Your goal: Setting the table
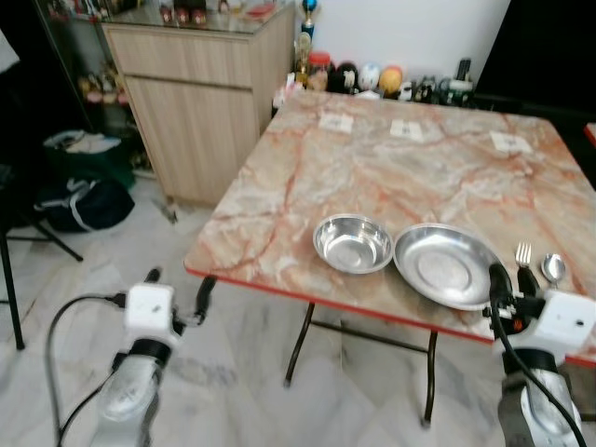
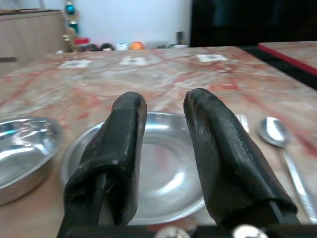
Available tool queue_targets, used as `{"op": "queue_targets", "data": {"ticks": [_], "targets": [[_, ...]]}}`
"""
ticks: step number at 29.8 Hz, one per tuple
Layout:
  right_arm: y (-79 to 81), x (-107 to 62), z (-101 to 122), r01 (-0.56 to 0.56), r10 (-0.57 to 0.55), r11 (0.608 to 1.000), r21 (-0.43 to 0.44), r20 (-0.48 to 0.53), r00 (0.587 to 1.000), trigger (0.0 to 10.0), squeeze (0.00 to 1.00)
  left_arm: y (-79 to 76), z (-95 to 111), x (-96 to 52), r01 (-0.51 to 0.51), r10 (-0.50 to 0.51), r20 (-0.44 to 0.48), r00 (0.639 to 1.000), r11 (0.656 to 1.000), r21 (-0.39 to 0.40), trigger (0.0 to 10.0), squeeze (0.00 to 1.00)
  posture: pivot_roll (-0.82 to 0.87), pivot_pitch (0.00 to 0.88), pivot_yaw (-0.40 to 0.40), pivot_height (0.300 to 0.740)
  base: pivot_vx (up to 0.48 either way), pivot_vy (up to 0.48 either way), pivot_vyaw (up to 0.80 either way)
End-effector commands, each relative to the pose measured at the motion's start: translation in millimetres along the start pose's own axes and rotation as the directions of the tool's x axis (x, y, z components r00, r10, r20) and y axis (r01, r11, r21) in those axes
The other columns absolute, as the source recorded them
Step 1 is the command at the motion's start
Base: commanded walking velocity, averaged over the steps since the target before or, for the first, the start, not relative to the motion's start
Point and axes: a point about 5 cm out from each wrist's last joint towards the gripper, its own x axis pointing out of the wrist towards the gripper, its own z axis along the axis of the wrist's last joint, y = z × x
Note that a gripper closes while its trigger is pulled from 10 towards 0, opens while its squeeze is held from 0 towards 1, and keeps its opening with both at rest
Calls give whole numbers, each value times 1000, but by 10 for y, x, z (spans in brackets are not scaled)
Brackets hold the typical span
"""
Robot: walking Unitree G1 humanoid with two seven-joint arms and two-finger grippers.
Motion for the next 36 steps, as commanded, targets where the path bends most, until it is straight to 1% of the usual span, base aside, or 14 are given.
{"op": "queue_targets", "data": {"ticks": [1,2,3,5,8,11,13,18,20,24,28,29,36], "targets": [[25,-12,-66,-1,1,1000,9,-25,1000,10000,0,6,28,17,0,0,7,1000,1000,3,10000,0,85,0,-47,740,0,0,0],[43,-19,-82,6,-5,1000,23,-32,999,10000,0,30,38,35,-6,6,8,1000,1000,5,10000,0,84,0,-41,740,0,0,0],[43,-19,-82,6,-5,1000,23,-32,999,10000,0,30,38,35,-6,6,8,1000,1000,5,10000,0,84,0,-41,740,0,0,0],[91,-16,-84,0,1,1000,29,-38,999,10000,0,60,52,70,-4,4,11,1000,1000,10,10000,0,77,0,-27,740,0,0,0],[132,-44,-115,-1,4,999,51,-47,999,10000,0,46,39,115,19,-19,0,1000,1000,19,10000,0,68,0,-9,740,0,0,-742],[128,-92,-142,2,1,999,53,-55,998,10000,0,23,44,131,20,-20,-3,1000,1000,12,10000,0,68,0,-6,740,0,0,-710],[131,-118,-167,0,3,999,47,-64,998,10000,0,-9,49,124,31,-31,0,1000,999,7,10000,0,69,0,-3,740,0,0,-706],[137,-117,-167,1,2,999,49,-58,998,10000,0,-38,44,91,50,-50,-7,999,999,10,10000,0,74,0,-1,740,0,0,-675],[143,-109,-161,3,-1,998,55,-49,999,10000,0,-50,43,79,64,-63,-9,998,998,28,10000,0,78,0,-2,740,0,0,0],[195,-100,-167,-14,17,999,50,-49,999,10000,0,-52,49,74,64,-64,-8,998,998,23,10000,0,78,0,1,740,0,-339,0],[232,-96,-163,-22,24,998,55,-47,999,10000,0,-55,63,106,69,-69,-4,998,997,23,10000,0,73,0,0,740,0,-377,0],[236,-96,-165,-23,26,998,53,-48,999,10000,0,-62,80,136,69,-69,2,998,997,22,10000,0,70,0,1,740,0,-379,0],[204,-77,-152,-6,8,999,52,-45,999,10000,0,-88,85,146,73,-73,4,997,997,16,10000,0,69,0,-2,740,0,-332,0]]}}
